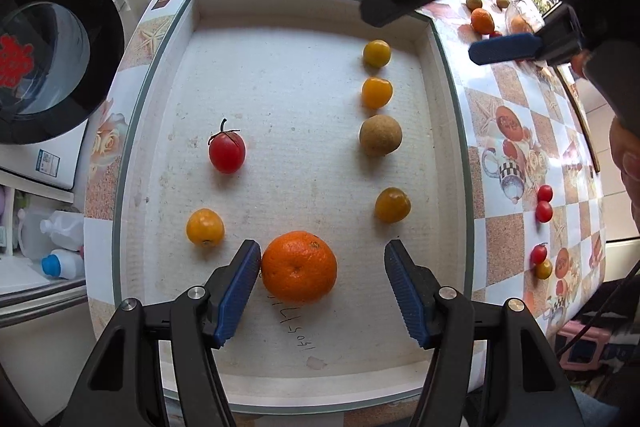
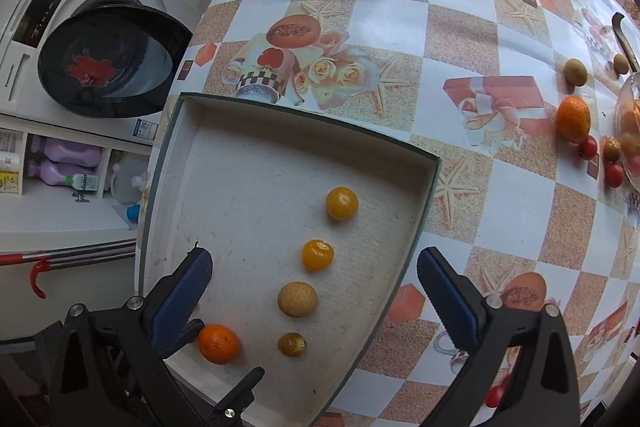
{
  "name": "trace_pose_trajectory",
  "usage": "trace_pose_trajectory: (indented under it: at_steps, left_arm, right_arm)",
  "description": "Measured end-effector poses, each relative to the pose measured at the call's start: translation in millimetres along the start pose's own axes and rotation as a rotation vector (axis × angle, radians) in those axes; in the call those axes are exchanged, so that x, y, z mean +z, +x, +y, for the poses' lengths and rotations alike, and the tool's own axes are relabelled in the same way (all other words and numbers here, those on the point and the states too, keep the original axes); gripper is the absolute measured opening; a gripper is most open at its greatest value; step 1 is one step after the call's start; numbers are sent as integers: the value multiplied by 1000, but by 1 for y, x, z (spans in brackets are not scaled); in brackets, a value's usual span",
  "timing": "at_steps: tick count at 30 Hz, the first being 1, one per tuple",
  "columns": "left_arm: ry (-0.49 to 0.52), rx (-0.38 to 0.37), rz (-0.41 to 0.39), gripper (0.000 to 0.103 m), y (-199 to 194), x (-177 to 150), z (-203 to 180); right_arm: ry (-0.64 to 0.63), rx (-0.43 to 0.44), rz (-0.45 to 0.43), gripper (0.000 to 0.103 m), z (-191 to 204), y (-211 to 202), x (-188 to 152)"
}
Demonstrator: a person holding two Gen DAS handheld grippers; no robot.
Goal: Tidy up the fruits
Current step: 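Move both tools back toward the red tomatoes on the table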
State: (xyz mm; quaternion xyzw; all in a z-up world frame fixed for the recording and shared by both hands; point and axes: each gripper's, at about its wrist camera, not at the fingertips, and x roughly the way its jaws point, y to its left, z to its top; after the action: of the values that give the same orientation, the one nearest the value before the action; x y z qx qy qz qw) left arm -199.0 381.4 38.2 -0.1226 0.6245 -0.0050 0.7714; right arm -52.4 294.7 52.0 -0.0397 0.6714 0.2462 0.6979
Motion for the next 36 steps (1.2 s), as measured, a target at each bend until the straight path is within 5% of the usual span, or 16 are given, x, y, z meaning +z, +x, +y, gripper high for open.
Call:
trace_pose_trajectory:
  at_steps: [6, 12, 24, 36]
  left_arm:
    - [-64, -51, 3, 66, -13, -1, 6]
    - [12, 11, 37, 66, -20, 4, -9]
    - [109, -58, 108, 66, -17, 22, -57]
    - [306, 7, 117, 66, -15, 33, -119]
  right_arm:
    - [58, -6, -45, 102, -24, -28, -21]
    - [106, -13, -44, 103, -55, -47, -51]
    - [295, -122, -31, 102, -139, -74, -135]
    - [475, -149, 30, 102, -200, -71, -207]
